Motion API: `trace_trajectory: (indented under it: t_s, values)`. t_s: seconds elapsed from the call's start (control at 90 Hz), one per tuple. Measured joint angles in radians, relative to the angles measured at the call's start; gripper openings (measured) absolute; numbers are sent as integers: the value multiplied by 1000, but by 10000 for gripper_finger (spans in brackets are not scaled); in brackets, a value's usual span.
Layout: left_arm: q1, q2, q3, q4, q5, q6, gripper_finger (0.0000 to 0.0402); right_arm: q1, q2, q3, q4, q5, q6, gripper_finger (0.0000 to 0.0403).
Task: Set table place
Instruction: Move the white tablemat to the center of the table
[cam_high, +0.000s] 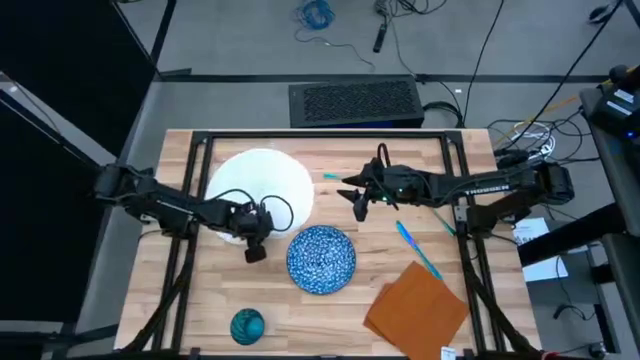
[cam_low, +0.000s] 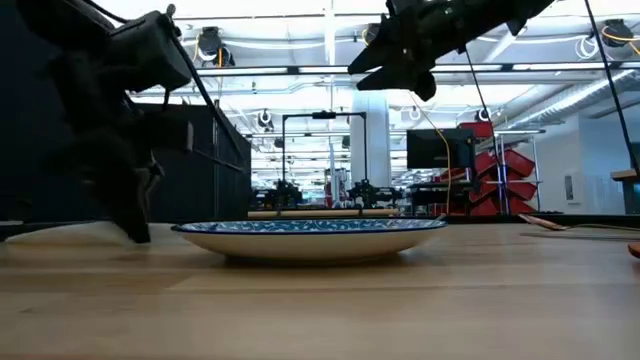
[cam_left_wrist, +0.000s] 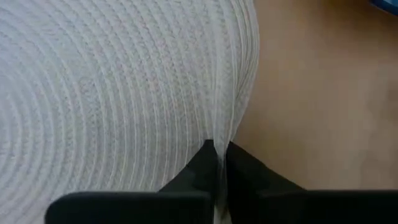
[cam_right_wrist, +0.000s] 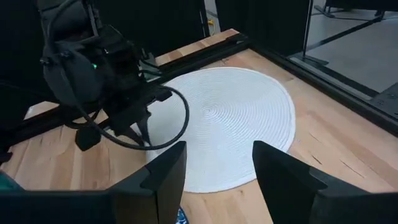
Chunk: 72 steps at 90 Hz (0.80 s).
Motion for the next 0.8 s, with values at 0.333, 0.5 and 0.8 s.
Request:
trace_trajectory:
  t_s: [0.333,0.5,0.8]
  values:
    - [-116,6,62,-12,167,-54,0,0,0,0,-8,0,0,171]
    - [-155,5,66,2,185,-87,0,0,0,0,-8,-25,24,171]
    - [-194,3,105,67,199,-85,0,39,0,0,-16,-104,85,171]
